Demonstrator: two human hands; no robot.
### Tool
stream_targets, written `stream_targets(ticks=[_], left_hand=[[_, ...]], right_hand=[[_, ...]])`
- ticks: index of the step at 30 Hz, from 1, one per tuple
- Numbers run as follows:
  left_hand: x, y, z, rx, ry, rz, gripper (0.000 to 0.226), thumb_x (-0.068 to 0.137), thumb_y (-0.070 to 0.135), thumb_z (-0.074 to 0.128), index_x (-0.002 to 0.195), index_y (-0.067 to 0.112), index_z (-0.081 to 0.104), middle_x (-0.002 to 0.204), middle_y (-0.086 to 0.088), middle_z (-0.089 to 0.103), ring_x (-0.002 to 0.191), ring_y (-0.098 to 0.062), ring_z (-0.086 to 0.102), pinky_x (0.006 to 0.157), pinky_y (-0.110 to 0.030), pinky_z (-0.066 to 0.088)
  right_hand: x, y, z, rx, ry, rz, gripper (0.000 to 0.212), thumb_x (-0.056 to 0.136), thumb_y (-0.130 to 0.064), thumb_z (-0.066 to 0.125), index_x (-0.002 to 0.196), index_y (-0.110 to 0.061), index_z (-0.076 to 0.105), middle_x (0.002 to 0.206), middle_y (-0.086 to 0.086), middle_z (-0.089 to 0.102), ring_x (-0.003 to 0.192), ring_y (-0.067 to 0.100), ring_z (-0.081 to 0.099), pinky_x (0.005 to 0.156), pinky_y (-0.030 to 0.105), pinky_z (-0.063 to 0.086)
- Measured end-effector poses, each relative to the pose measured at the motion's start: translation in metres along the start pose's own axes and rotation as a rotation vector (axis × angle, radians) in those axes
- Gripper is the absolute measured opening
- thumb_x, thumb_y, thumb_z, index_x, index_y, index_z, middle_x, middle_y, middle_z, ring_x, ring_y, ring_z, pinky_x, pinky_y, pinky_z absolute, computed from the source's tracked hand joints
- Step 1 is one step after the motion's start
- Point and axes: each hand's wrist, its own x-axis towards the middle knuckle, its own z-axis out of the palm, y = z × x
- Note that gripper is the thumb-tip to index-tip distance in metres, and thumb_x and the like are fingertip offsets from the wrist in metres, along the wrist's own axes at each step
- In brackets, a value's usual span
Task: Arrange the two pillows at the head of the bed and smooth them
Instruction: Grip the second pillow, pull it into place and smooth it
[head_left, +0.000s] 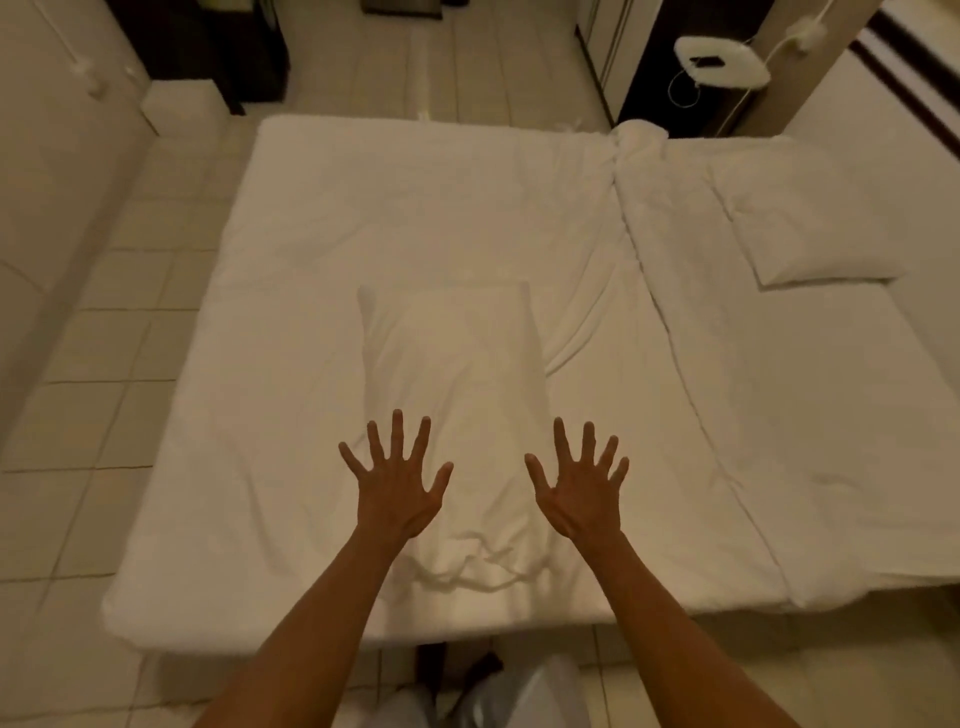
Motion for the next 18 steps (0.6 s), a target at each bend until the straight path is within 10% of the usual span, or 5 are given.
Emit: stream_targets(ticks=[6,18], left_hand=[[0.074,-0.021,0.017,0.043,0.053,-0.055,0.075,0.093,0.069,0.020,0.156,0.030,0.022,0.164,-0.016,0.012,0.147,-0.047,0.019,0.108,-0.078,0.010],[0.292,-0.036,0.166,-0.311,0.062,-0.367,0.109,0.062,0.100,0.030,0.147,0.053,-0.021,0.166,-0.005,-0.014,0.150,-0.042,0.002,0.110,-0.075,0.013]], right_hand=[[0.098,-0.007,-0.004,0.118,-0.083,0.052,0.089,0.081,-0.088,0.013,0.154,-0.044,-0.013,0.165,0.017,-0.011,0.147,0.054,-0.010,0.116,0.067,0.002],[0.337,-0.049,0.170,0.213,-0.065,-0.062,0.109,0.064,-0.100,0.028,0.148,-0.052,-0.023,0.164,0.017,-0.016,0.145,0.057,-0.004,0.117,0.067,0.002]])
